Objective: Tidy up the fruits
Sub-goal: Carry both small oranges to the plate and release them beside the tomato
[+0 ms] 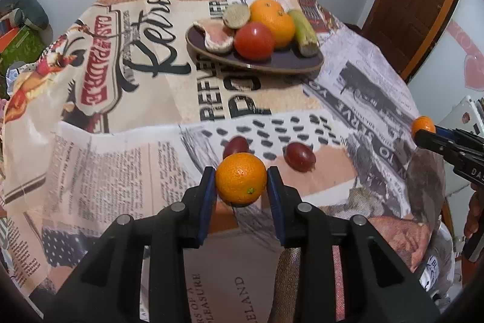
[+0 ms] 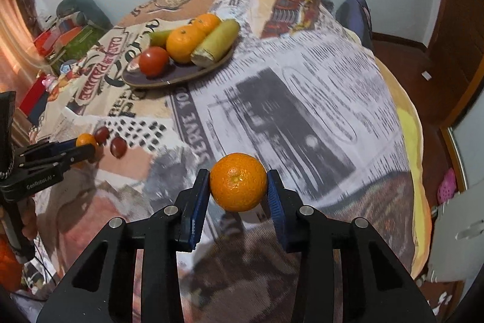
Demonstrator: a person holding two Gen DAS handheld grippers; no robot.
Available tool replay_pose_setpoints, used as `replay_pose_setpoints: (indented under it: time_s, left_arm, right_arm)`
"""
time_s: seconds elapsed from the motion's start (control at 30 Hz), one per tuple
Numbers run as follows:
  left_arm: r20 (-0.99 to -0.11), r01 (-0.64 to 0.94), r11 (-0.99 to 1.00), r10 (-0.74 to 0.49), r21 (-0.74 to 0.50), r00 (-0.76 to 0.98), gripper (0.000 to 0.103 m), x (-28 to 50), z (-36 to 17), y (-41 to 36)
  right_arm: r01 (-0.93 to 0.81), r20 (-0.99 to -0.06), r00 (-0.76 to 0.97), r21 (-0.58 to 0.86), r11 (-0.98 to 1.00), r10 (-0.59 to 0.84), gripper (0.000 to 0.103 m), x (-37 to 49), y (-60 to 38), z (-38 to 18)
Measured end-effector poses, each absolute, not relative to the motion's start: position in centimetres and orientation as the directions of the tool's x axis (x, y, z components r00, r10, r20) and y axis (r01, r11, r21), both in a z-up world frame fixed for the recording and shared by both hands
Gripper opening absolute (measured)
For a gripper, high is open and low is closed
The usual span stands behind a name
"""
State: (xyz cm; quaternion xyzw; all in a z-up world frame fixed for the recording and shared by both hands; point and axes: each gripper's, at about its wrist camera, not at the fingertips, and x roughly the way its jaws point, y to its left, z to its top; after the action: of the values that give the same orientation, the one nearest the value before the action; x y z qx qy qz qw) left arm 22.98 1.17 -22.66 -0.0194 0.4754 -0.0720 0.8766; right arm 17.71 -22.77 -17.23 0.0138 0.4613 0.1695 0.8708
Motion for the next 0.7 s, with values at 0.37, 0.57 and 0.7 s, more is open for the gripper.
replay_pose_setpoints:
  time_s: [0.37, 0.57, 0.7]
  left_arm:
    - [-0.767, 0.113, 0.989, -0.146, -0.097, 0.625, 0.034, 23.9, -18.4, 2.1]
    - [-0.74, 0.122, 0.988, -0.155, -0.099, 0.655, 0.034, 25.1, -16.8, 2.3]
    - [-0.723, 0.127, 0.986, -0.166, -0.109, 0.671, 0.034, 26.0, -16.1, 2.4]
  right_arm:
    - [-0.342, -0.736, 0.572, 0.187, 0.921, 0.362, 0.035, 20.2, -19.9, -14.0]
    - [-0.372, -0.702, 0.599, 0.184, 0.91, 0.386, 0.035, 21.5, -18.8, -12.4]
    - [-0.392, -0.683, 0.609, 0.184, 0.902, 0.404, 0.035, 22.4, -18.0, -11.7]
